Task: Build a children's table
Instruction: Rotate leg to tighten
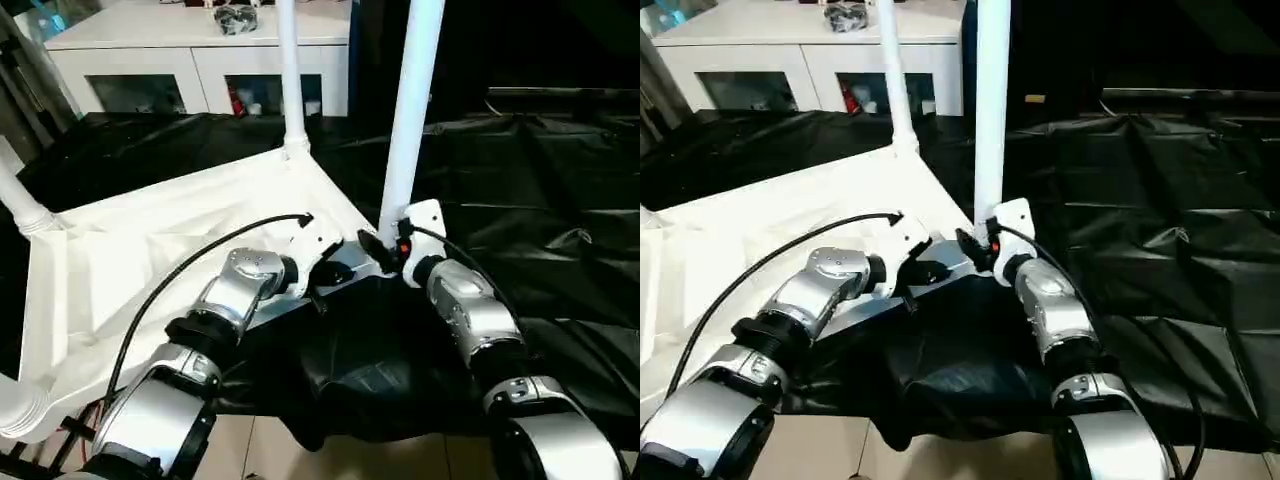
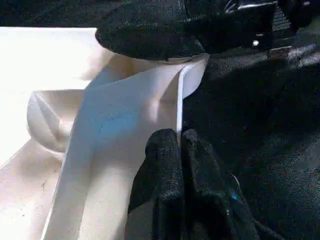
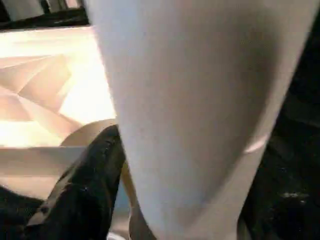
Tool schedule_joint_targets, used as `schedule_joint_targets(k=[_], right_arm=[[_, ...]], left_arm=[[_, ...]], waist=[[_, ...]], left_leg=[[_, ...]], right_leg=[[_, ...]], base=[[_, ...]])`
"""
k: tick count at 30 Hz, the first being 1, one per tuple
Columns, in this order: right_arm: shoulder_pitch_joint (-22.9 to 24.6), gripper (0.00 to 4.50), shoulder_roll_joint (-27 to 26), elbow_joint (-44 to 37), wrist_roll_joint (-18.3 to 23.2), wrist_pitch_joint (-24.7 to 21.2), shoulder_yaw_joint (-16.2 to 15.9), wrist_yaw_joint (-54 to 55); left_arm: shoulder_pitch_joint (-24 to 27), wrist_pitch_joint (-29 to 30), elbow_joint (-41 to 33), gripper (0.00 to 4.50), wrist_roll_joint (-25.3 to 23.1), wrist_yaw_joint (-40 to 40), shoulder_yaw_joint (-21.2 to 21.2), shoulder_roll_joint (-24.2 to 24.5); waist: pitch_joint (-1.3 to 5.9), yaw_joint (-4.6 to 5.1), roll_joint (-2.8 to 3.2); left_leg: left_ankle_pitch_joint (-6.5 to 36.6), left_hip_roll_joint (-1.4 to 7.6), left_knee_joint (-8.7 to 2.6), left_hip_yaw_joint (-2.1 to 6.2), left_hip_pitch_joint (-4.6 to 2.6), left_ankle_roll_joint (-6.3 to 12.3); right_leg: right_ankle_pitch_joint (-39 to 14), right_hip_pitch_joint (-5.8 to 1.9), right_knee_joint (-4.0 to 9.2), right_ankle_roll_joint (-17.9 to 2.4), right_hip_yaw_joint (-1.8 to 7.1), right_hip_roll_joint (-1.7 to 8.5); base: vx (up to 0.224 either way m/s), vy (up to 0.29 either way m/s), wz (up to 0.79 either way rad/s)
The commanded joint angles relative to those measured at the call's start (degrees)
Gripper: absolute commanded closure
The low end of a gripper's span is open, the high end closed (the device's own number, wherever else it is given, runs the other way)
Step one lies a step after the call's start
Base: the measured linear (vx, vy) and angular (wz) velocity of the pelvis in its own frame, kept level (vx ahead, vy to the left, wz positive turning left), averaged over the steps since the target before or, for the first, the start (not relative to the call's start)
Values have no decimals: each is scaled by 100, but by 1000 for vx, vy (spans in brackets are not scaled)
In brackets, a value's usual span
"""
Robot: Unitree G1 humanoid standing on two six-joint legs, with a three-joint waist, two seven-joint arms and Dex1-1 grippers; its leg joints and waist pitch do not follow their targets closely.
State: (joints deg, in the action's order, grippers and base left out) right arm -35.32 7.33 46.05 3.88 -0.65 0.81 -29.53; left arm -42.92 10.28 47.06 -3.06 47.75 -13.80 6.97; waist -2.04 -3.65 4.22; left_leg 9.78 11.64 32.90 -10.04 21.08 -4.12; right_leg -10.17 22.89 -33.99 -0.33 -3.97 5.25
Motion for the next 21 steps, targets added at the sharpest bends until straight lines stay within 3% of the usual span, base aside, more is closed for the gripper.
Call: schedule_joint_targets(k=[1,4,5,6,7,10,12,13,15,16,17,19,20,21], right_arm=[[323,135,67,-144,30,-259,-330,-730],[508,135,396,-527,150,-307,-303,-1167],[673,135,665,-824,251,-347,-287,-1500],[884,135,1031,-1170,420,-426,-197,-1907],[1044,135,1310,-1429,563,-509,-116,-2215],[1373,135,1849,-1971,1056,-1029,132,-2940],[1580,135,2060,-2270,1211,-1275,127,-3248],[1618,135,2079,-2330,1232,-1315,119,-3284],[1852,131,2143,-2721,1336,-1525,25,-3430],[1887,131,2075,-2825,1331,-1550,-55,-3374],[1874,131,2014,-2862,1339,-1557,-110,-3316],[1819,131,1924,-2874,1357,-1581,-161,-3250],[1800,131,1896,-2868,1355,-1582,-167,-3234],[1673,131,1716,-2821,1342,-1592,-219,-3150]], left_arm=[[-22,-143,-109,450,19,5,-8,-30],[-28,-180,-94,450,7,26,-16,-22],[-23,-232,-91,450,-8,63,-39,-7],[-6,-257,-104,450,-10,110,-55,6],[8,-278,-116,450,-11,147,-68,16],[5,-453,-59,450,-28,178,-79,21],[25,-551,-80,450,-3,214,-68,17],[32,-546,-102,450,19,212,-48,11],[111,-438,-375,395,201,303,66,-10],[186,-244,-668,395,297,404,88,15],[247,-113,-898,392,329,461,80,57],[319,86,-1184,383,367,480,93,112],[342,133,-1263,354,374,471,102,133],[500,456,-1794,352,429,385,188,275]], waist=[[315,-44,-64],[339,-92,-101],[337,-108,-93],[335,-158,-118],[346,-204,-128],[348,-264,-95],[338,-274,-134],[337,-271,-130],[329,-282,-143],[335,-291,-172],[340,-291,-144],[345,-290,-143],[340,-299,-137],[350,-320,-182]], left_leg=[[1682,89,-396,27,-16,271],[1290,84,-352,11,3,431],[1230,91,-341,2,4,497],[1157,82,-315,-12,7,576],[1123,87,-295,-17,-11,619],[965,87,-282,-10,50,750],[1019,82,-277,-8,41,765],[1011,85,-277,-6,49,762],[1006,94,-282,-5,55,742],[965,103,-288,-1,56,724],[881,131,-300,12,58,701],[897,139,-295,6,40,685],[889,138,-291,2,41,676],[867,158,-304,17,50,648]], right_leg=[[-1424,-294,457,-1155,180,275],[-865,-333,409,-1271,173,265],[-793,-314,402,-1324,173,267],[-730,-349,415,-1266,175,248],[-685,-340,404,-1279,180,249],[-637,-346,386,-1296,155,261],[-890,-349,420,-1224,146,255],[-943,-342,418,-1222,144,258],[-1144,-327,431,-1186,143,264],[-1148,-332,429,-1177,142,272],[-1083,-317,397,-1246,148,290],[-1063,-281,396,-1320,150,280],[-1028,-273,392,-1337,153,273],[-991,-288,335,-1364,160,304]], base=[[0,0,0],[0,0,0],[0,0,0],[0,0,0],[0,0,0],[0,0,0],[0,0,0],[0,0,0],[0,0,0],[0,0,0],[0,0,0],[0,0,0],[0,0,0],[0,0,0]])
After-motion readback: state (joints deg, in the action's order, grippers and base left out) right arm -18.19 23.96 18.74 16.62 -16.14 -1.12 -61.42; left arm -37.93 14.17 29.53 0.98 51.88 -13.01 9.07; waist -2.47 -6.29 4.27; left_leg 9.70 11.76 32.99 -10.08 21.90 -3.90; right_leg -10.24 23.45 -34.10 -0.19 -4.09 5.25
